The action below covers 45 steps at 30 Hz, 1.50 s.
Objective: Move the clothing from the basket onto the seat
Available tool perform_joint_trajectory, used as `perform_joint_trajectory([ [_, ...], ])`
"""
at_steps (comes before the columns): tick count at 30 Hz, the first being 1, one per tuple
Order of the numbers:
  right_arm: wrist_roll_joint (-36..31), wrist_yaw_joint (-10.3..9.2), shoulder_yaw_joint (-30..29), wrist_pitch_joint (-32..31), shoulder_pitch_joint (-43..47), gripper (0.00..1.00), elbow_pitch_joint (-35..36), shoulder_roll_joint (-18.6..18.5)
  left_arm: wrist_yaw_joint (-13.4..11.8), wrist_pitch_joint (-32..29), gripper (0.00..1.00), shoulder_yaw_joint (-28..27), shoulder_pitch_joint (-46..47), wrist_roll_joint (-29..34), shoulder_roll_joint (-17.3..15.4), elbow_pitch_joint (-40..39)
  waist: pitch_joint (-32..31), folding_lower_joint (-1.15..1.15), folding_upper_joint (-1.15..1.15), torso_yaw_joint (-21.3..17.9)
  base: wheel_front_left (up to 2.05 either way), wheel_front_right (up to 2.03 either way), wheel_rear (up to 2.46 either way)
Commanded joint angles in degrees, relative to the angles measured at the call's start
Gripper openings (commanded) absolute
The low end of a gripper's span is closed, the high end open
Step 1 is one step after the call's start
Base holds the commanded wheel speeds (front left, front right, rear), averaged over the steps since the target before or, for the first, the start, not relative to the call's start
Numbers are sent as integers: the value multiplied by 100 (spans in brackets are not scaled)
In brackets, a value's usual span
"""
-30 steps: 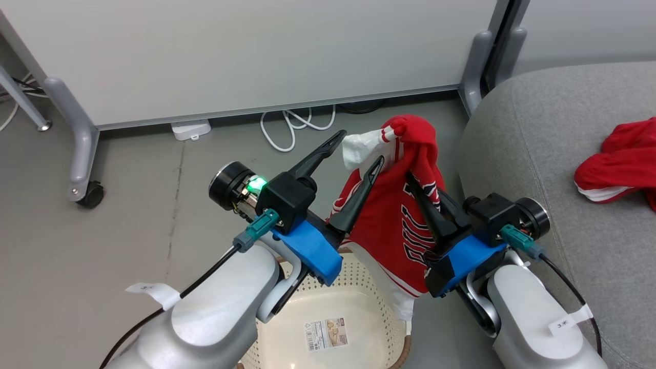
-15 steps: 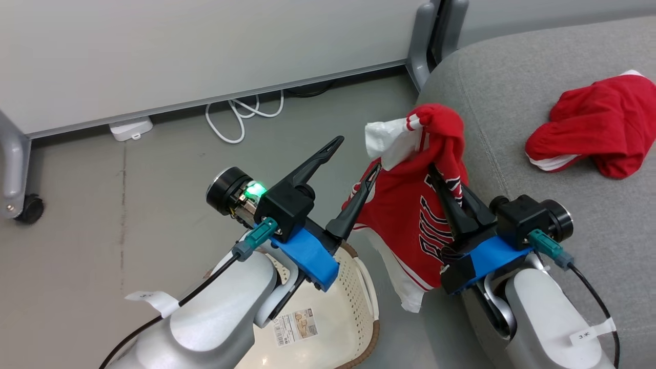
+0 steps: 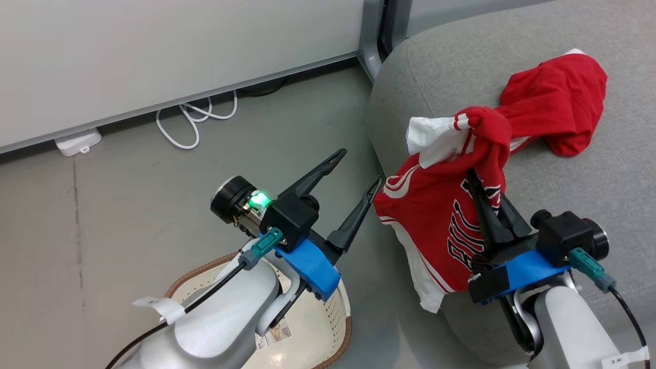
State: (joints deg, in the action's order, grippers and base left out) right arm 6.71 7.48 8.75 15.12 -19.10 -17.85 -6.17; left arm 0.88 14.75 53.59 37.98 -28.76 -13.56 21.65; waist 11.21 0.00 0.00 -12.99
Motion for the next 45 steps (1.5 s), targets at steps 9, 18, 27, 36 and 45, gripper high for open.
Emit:
perform_joint_trajectory([
  [9, 24, 3, -275, 4, 341, 0, 246, 57, 68, 33, 100, 86, 54, 61, 64, 117, 142, 0, 0, -328, 0, 0, 0],
  [18, -9, 3, -306, 4, 78, 0, 392, 121, 83, 40, 100, 94, 154, 113, 39, 112, 283, 0, 0, -357, 0, 0, 0],
  [27, 15, 3, -524, 4, -1090, 0, 739, -140, 53, -20, 100, 79, 407, 203, -34, 28, 844, 0, 0, -204, 0, 0, 0],
  [36, 11, 2, -1511, 4, -2595, 0, 1252, -776, 98, -80, 100, 100, 862, 378, -75, -94, 1721, 0, 0, 62, 0, 0, 0],
  [45, 256, 2, -2758, 2, -3541, 0, 950, -1789, 118, -121, 100, 146, 1271, 510, -24, -117, 2406, 0, 0, 180, 0, 0, 0],
])
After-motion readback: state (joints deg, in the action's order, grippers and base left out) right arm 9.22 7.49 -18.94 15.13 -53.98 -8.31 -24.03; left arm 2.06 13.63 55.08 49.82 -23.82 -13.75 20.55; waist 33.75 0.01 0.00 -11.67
